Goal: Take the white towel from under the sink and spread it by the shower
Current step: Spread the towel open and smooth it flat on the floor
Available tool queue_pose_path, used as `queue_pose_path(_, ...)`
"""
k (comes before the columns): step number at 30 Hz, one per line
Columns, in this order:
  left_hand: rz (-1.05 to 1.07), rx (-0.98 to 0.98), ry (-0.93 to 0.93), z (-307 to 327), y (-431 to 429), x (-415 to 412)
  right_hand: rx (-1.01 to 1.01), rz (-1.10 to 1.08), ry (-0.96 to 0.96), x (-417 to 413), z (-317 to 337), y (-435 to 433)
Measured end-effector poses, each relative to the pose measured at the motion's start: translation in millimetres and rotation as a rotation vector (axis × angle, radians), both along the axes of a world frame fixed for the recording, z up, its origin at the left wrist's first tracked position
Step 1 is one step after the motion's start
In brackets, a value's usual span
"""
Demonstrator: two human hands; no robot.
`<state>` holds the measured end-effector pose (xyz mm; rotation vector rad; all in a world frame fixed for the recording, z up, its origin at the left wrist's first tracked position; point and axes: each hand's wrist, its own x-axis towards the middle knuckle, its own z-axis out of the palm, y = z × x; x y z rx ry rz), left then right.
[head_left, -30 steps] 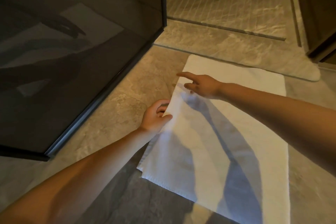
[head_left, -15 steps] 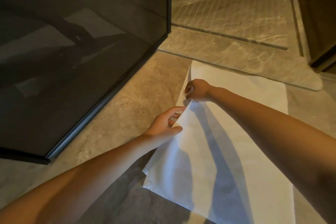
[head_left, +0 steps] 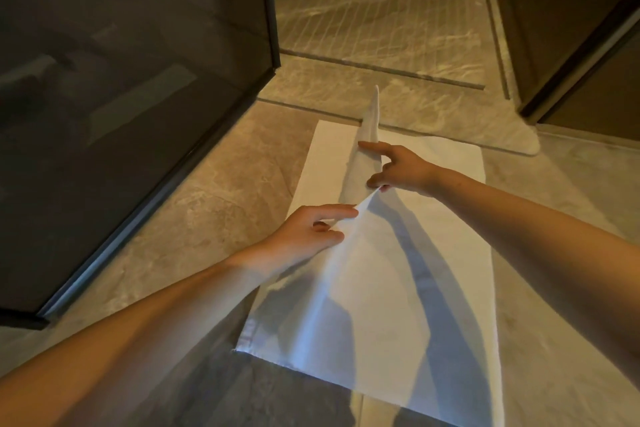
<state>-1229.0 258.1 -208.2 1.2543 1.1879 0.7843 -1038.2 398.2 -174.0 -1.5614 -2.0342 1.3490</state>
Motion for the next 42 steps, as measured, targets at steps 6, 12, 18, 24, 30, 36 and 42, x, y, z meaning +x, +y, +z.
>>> queue_pose_path(6, -0.127, -0.126, -0.131, 16, 0, 34, 0.016, -0.001, 0.01, 53, 21, -10)
queue_pose_path(12, -0.304, -0.266, -0.157, 39, -3, 84, 0.081, -0.021, -0.045, 114, 42, -26)
queue_pose_path(18, -0.431, -0.318, -0.241, 49, -5, 148, 0.017, -0.084, -0.099, 186, 59, -43)
queue_pose_path(24, -0.526, -0.348, -0.278, 46, -12, 204, -0.036, -0.173, -0.101, 252, 60, -62)
queue_pose_path(30, -0.625, -0.383, -0.3, 35, -12, 258, -0.061, -0.267, -0.145, 315, 51, -81)
queue_pose_path(36, -0.62, -0.441, -0.309, 34, -16, 314, -0.062, -0.352, -0.162, 370, 40, -100)
queue_pose_path(42, -0.642, -0.544, -0.367, 25, -21, 360, -0.044, -0.39, -0.204, 417, 22, -123)
